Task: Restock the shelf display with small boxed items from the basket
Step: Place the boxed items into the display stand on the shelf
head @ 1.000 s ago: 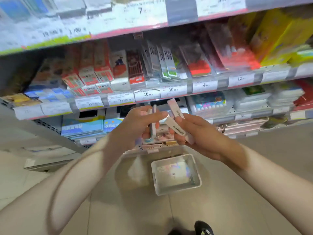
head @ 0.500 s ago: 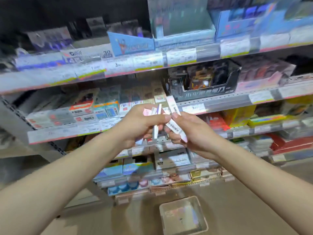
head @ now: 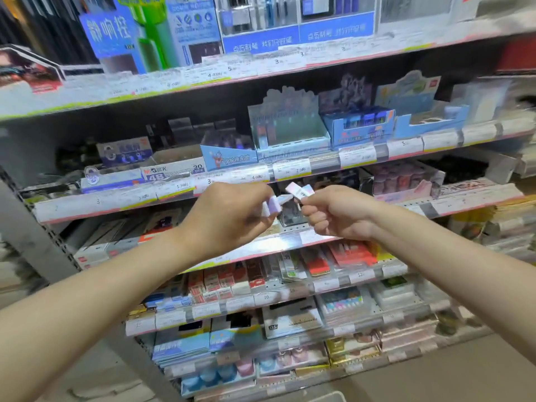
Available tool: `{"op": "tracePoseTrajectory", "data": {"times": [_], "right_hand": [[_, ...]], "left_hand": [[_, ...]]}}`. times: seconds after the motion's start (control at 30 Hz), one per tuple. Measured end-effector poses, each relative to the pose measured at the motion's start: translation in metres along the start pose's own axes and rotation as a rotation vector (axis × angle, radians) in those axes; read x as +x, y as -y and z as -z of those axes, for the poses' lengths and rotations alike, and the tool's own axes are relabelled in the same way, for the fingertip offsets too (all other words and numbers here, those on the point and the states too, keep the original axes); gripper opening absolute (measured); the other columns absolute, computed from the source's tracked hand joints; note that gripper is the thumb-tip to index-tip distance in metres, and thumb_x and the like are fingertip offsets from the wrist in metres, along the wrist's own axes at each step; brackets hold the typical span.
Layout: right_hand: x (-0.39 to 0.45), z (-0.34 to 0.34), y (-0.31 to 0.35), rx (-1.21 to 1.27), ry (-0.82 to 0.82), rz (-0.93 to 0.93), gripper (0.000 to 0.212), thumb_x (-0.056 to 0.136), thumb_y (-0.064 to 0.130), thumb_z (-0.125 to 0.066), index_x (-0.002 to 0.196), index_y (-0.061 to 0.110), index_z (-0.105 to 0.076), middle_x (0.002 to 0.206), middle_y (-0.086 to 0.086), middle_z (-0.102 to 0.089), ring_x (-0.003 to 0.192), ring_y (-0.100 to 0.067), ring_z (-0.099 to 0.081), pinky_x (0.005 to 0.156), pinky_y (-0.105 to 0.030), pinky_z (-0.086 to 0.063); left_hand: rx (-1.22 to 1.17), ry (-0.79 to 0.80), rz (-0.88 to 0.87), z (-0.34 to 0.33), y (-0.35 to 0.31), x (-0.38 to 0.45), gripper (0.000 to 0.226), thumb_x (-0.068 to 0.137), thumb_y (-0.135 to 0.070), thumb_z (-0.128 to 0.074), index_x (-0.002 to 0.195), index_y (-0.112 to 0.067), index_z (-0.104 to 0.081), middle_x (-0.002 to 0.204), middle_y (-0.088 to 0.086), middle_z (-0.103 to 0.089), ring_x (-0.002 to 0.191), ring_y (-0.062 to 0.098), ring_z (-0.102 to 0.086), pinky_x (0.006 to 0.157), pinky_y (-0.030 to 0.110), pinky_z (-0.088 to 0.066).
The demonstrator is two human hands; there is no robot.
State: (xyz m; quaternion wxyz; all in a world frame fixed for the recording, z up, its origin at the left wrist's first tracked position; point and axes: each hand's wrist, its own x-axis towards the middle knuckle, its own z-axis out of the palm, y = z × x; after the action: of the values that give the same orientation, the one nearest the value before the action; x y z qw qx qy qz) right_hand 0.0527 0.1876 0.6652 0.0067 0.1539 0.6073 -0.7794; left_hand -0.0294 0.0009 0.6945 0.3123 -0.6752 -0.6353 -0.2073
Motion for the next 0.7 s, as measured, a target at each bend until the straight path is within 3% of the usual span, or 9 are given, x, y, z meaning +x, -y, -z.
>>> {"op": "tracePoseTrajectory", "data": {"times": [0.07, 0.1, 0.17, 0.27, 0.53, 0.7], "right_hand": [[-0.002, -0.001, 0.007, 0.059, 0.052, -0.069, 0.021, 0.096, 0.014, -0.037, 0.078, 0.015, -0.047, 0.045, 0.008, -0.033, 0.034, -0.001, -0.024, 0.031, -0.008, -0.019], [-0.002, -0.002, 0.01, 0.083, 0.077, -0.084, 0.021, 0.096, 0.018, -0.038, 0.078, 0.016, -0.049, 0.043, 0.009, -0.031, 0.032, -0.002, -0.024, 0.029, -0.008, -0.018], [-0.003, -0.003, 0.018, 0.128, 0.11, -0.09, 0.022, 0.094, 0.031, -0.045, 0.076, 0.02, -0.051, 0.04, 0.009, -0.028, 0.029, -0.003, -0.023, 0.027, -0.008, -0.016], [0.002, -0.003, 0.031, 0.134, 0.125, -0.082, 0.029, 0.086, 0.045, -0.053, 0.067, 0.023, -0.053, 0.04, 0.009, -0.024, 0.028, -0.003, -0.019, 0.027, -0.009, -0.013], [0.044, 0.023, 0.057, -0.091, 0.119, -0.024, 0.024, 0.092, 0.017, -0.049, 0.069, 0.017, -0.042, 0.036, 0.01, -0.029, 0.027, -0.003, -0.02, 0.026, -0.008, -0.012], [0.072, 0.056, 0.095, -0.242, 0.042, 0.293, 0.026, 0.089, 0.014, -0.054, 0.065, 0.017, -0.044, 0.048, 0.006, -0.03, 0.036, -0.004, -0.023, 0.032, -0.013, -0.018]], "left_hand": [[0.104, 0.018, -0.153, 0.0, 0.002, 0.001, 0.005, 0.077, -0.011, -0.058, 0.073, -0.012, -0.06, 0.053, 0.0, -0.061, 0.05, 0.015, -0.053, 0.046, 0.02, -0.04], [0.139, 0.02, -0.205, -0.002, 0.004, 0.001, 0.011, 0.08, -0.009, -0.055, 0.071, -0.009, -0.061, 0.053, 0.002, -0.06, 0.046, 0.019, -0.054, 0.04, 0.029, -0.044], [0.19, 0.032, -0.272, -0.007, 0.007, 0.004, 0.02, 0.09, -0.011, -0.046, 0.073, -0.007, -0.057, 0.052, 0.005, -0.058, 0.04, 0.025, -0.053, 0.032, 0.031, -0.041], [0.247, 0.074, -0.331, -0.013, 0.012, 0.011, 0.011, 0.093, -0.012, -0.045, 0.082, -0.011, -0.047, 0.052, 0.006, -0.056, 0.038, 0.024, -0.05, 0.03, 0.03, -0.04], [0.396, 0.115, -0.356, -0.037, 0.042, 0.038, 0.007, 0.084, -0.003, -0.051, 0.081, -0.007, -0.046, 0.049, 0.006, -0.049, 0.035, 0.022, -0.04, 0.028, 0.026, -0.033], [0.352, 0.177, -0.197, -0.049, 0.068, 0.057, 0.005, 0.081, -0.011, -0.047, 0.086, -0.011, -0.047, 0.053, 0.006, -0.057, 0.039, 0.025, -0.049, 0.031, 0.026, -0.035]]}}
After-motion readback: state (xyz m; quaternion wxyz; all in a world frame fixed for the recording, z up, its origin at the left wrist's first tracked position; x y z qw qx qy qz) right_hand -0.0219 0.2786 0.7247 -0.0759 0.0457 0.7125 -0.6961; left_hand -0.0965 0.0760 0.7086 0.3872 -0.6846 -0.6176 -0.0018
